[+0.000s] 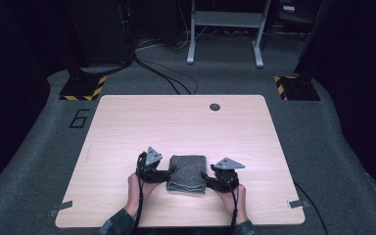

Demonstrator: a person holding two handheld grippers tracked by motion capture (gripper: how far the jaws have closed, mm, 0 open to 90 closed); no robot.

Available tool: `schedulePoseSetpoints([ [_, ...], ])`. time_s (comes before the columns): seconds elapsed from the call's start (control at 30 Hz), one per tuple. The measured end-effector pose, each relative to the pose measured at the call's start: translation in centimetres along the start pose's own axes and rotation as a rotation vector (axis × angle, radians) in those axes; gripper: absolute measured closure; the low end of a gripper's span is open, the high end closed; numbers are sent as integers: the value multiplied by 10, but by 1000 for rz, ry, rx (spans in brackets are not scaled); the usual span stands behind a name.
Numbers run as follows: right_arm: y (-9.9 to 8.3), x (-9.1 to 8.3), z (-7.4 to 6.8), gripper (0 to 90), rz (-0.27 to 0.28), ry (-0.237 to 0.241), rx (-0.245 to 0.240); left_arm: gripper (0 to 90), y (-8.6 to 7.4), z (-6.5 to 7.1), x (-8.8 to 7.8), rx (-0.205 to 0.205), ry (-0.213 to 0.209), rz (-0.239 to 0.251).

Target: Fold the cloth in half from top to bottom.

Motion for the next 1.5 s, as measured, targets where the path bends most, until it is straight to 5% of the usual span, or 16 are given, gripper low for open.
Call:
schedulePoseSetpoints([
  [0.27, -4, 21, 1, 452, -62, -48, 15, 267, 0, -15, 36, -27, 74, -101],
  [0.47, -6, 23, 5, 435, -73, -56, 23, 266, -7, -21, 45, -50, 71, -128],
  [0.63, -5, 22, 4, 405, -70, -74, 11, 242, -7, -23, 37, -56, 70, -120],
  [0.73, -4, 11, 1, 385, -39, -43, 20, 216, -7, -19, 24, -75, 46, -85],
  [0.9, -8, -2, -9, 313, -37, -24, 35, 196, -23, 5, -4, -26, -34, -79],
  [1.17, -18, 7, -13, 203, -129, -45, -12, 193, -45, 14, -8, 14, -21, -123],
  [1.5, -14, 19, 6, 157, -136, -23, -38, 181, -45, 16, -2, -3, -21, -114],
])
Point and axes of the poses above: each handheld gripper's, and its own axes: x roughly forward along the jaws, y roughly out of its top, z roughly to its right, the point moved 3 cm from there along x, roughly forward along the jaws, and after that the axes turned 2 degrees about y, right-handed, at the moved point
